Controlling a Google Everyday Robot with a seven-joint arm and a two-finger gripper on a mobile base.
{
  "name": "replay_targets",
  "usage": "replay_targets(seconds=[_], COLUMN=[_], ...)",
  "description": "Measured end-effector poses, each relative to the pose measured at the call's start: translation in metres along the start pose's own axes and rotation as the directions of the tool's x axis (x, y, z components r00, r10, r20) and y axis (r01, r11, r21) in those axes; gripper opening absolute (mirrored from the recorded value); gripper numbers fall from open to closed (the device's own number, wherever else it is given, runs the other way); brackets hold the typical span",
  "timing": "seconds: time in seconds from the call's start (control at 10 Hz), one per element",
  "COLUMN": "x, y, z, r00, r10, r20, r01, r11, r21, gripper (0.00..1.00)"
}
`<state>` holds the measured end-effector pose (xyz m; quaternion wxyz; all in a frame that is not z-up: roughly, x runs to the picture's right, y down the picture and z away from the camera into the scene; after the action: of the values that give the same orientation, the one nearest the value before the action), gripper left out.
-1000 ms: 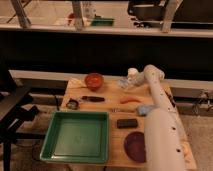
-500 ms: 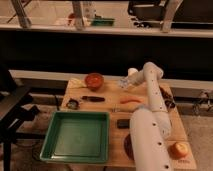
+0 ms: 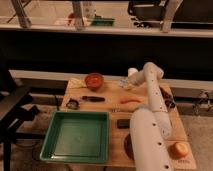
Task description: Place towel in plastic cup
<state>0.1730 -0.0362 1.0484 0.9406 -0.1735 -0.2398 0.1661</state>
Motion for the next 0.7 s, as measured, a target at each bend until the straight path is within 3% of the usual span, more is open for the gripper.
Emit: replay_targets(seconds=[0.4, 0.7], x=[0.0001, 0.0], y=[0.0002, 0.0002], z=[0.0003, 0.0004], r00=[1.0, 1.0], r10=[0.0, 0.0], r20=[0.0, 0.0], r01=[0.0, 0.0], r11=[1.0, 1.0], r21=[0.0, 0.0], gripper=[0.18, 0.13])
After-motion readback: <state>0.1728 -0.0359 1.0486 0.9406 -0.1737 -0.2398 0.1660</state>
